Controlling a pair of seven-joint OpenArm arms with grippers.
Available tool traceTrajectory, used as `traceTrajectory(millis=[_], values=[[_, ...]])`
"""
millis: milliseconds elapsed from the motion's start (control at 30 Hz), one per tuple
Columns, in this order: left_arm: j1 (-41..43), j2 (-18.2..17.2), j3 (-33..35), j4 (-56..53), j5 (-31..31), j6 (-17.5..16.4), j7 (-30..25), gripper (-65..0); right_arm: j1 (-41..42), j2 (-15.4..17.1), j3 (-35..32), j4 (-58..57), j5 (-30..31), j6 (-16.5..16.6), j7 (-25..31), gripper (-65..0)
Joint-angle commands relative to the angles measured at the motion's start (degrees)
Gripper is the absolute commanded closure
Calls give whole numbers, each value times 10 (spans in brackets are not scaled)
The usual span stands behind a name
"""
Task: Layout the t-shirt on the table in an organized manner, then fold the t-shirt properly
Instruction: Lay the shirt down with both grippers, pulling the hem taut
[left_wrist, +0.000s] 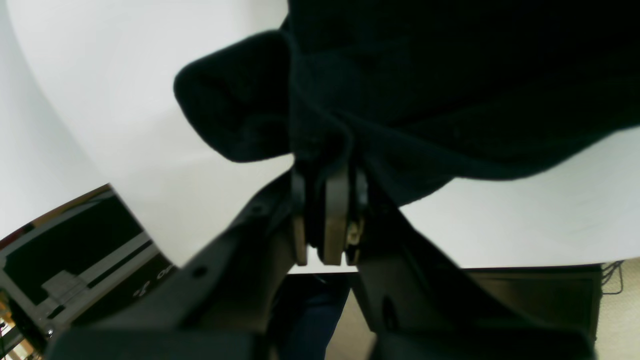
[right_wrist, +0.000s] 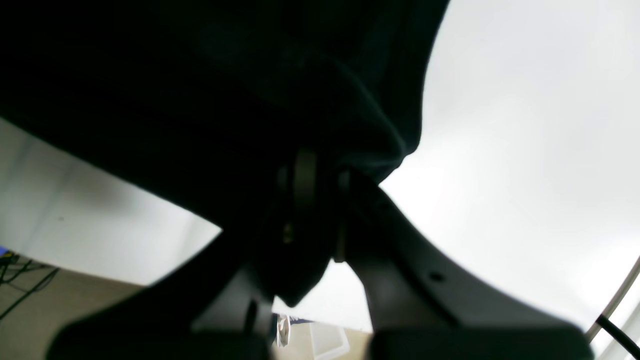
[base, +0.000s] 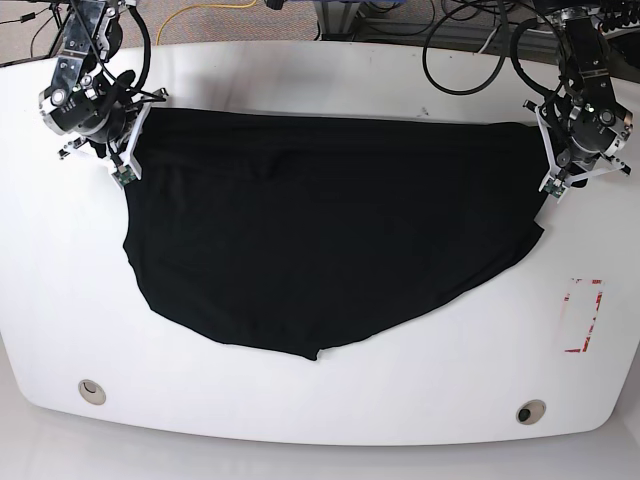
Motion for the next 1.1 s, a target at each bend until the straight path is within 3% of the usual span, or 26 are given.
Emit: traceTrajectory(millis=[0, 900, 1067], values=[[4, -10, -7, 8, 24, 1, 10, 0, -1, 11, 7, 10, -22, -3, -6, -5], [49, -10, -7, 7, 27, 1, 10, 0, -25, 0, 7, 8, -26, -3, -5, -3], [58, -10, -7, 7, 27, 1, 10, -108, -26, -1, 4, 8, -26, -3, -5, -5]])
